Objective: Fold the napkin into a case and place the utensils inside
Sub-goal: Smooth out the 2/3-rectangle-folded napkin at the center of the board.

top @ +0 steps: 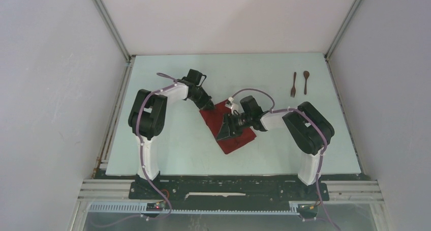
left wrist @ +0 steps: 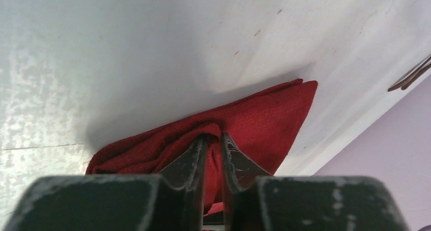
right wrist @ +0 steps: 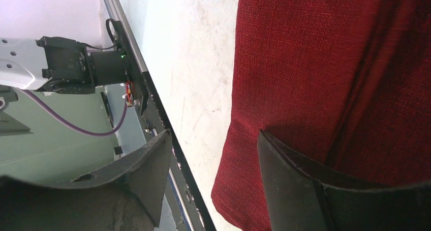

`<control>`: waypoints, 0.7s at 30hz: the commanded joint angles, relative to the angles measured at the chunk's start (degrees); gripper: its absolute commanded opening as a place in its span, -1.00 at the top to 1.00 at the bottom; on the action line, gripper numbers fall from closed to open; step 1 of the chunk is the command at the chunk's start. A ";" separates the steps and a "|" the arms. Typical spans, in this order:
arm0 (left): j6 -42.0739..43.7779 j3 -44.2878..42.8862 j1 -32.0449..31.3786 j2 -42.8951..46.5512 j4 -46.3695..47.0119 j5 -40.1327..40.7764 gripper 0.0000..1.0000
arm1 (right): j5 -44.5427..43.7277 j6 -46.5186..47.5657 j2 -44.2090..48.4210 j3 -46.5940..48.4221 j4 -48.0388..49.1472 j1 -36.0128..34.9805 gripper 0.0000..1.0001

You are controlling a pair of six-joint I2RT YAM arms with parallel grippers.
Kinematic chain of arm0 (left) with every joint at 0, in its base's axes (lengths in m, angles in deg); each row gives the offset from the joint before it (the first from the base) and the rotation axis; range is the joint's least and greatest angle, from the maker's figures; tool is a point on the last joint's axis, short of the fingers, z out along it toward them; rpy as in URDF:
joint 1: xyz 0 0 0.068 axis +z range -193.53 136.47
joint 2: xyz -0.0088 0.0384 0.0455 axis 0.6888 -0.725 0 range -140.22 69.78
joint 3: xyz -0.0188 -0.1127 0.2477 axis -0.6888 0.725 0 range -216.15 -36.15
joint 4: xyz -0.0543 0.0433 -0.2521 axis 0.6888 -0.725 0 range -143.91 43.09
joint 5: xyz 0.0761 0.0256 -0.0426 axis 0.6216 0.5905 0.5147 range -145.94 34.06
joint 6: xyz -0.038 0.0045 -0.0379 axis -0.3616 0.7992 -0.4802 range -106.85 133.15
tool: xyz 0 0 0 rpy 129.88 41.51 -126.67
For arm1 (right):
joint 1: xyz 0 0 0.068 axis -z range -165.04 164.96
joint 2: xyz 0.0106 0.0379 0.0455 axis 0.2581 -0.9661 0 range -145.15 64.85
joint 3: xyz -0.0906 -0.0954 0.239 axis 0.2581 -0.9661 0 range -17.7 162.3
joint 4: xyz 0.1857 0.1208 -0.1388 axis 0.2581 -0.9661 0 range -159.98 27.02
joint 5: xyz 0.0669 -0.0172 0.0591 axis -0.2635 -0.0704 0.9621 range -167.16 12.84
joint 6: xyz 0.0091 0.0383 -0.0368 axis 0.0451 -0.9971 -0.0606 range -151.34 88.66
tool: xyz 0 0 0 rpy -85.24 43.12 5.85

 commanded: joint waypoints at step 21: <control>-16.05 34.58 8.81 8.79 87.04 -24.08 0.43 | -0.75 -1.05 0.12 -2.88 4.27 1.59 -0.41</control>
